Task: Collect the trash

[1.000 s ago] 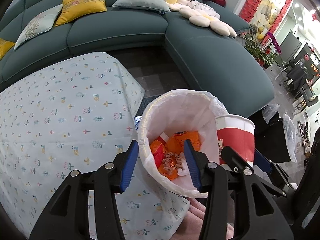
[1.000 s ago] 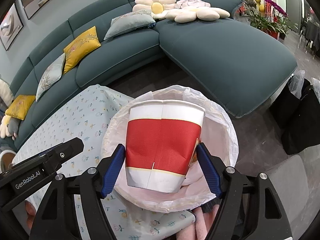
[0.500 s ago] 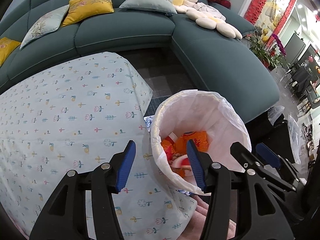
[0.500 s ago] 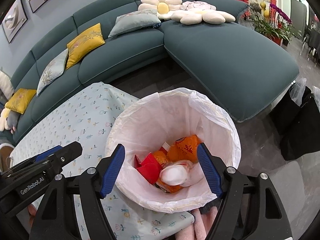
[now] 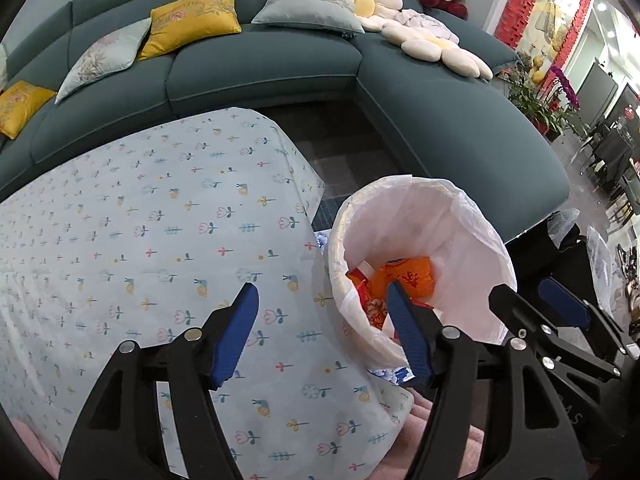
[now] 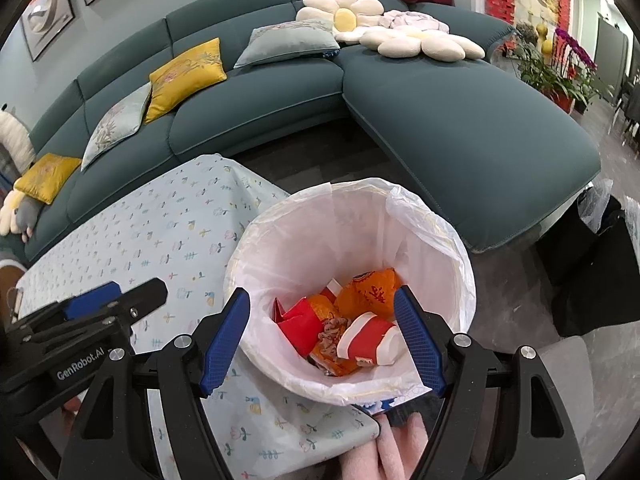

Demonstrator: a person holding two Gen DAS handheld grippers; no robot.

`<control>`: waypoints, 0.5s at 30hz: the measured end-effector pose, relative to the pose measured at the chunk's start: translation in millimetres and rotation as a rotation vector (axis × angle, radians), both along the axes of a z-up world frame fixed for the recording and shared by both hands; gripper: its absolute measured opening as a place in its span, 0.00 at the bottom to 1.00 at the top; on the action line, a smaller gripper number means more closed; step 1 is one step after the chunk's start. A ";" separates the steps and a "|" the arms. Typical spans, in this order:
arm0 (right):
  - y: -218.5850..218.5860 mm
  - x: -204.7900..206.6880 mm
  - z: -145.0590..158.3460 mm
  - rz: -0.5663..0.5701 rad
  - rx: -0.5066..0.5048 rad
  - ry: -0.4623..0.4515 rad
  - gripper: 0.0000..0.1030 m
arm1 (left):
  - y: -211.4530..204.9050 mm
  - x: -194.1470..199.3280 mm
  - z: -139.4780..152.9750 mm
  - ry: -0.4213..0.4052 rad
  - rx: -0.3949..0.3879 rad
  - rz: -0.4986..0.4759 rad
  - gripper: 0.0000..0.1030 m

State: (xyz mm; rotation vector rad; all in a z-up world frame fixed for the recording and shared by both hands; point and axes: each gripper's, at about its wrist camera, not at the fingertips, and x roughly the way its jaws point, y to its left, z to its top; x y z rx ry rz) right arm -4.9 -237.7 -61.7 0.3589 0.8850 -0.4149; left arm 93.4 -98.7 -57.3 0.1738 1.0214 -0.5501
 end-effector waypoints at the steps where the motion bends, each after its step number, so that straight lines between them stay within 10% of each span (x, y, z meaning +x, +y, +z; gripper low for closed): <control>1: 1.6 -1.6 0.7 0.002 -0.008 0.004 0.70 | 1.2 -1.4 0.0 -0.002 0.005 -0.001 0.61; 15: 16.9 -27.7 8.3 0.036 -0.073 0.003 0.93 | 18.0 -27.6 -3.2 -0.039 0.054 0.004 0.74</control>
